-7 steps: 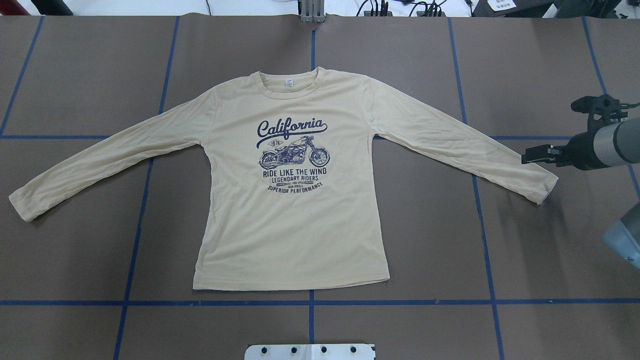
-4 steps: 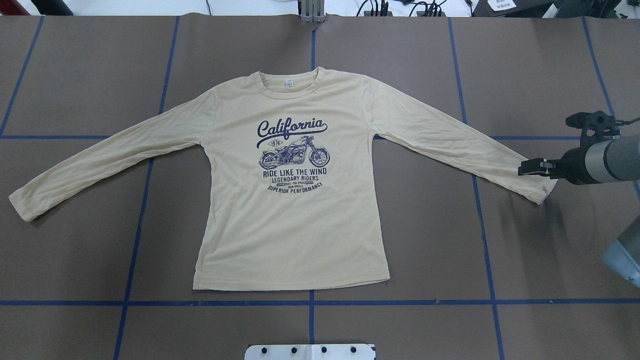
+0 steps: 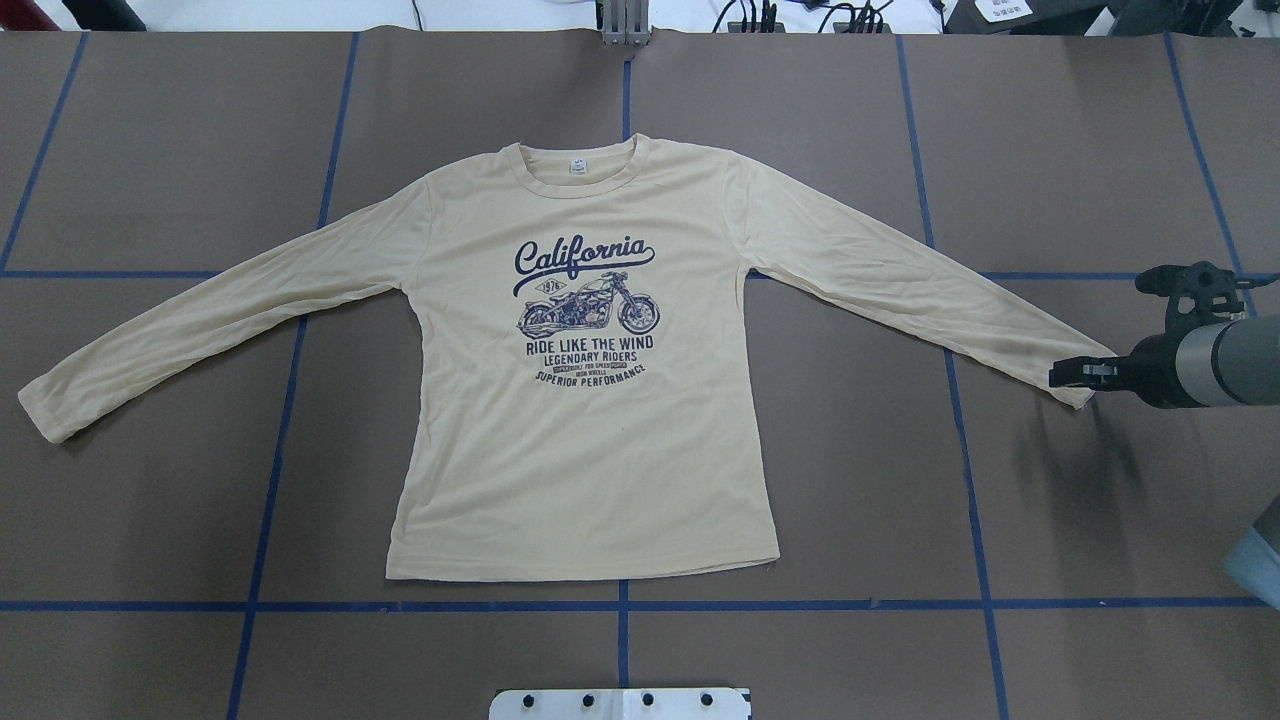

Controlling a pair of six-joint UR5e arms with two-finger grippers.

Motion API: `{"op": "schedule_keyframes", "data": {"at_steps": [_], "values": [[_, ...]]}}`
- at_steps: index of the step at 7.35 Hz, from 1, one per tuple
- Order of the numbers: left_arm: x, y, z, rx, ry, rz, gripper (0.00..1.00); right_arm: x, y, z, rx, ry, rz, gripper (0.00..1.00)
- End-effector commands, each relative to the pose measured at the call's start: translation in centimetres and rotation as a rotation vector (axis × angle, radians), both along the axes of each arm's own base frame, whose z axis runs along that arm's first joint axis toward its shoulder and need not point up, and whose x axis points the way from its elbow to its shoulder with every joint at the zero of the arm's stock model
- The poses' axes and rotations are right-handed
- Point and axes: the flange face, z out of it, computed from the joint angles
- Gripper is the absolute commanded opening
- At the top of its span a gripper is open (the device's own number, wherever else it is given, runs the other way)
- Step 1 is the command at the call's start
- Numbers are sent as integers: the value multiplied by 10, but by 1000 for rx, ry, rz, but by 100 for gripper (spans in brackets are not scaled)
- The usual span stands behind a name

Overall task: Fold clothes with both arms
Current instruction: 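Lower the right gripper and grasp the sleeve cuff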

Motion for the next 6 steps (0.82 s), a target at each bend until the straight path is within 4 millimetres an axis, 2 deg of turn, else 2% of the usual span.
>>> {"op": "schedule_keyframes", "data": {"at_steps": [1,2,3,6], "values": [[0,0,1,-2,-1,0,100,-5,2,1,7,10,-1,66],[0,0,1,-2,1,1,100,-5,1,0,9,9,0,62],[0,0,1,-1,0,2,100,-6,0,0,12,10,2,52],[0,1,5,-8,1,2,100,-9,2,0,11,11,-4,44]]}}
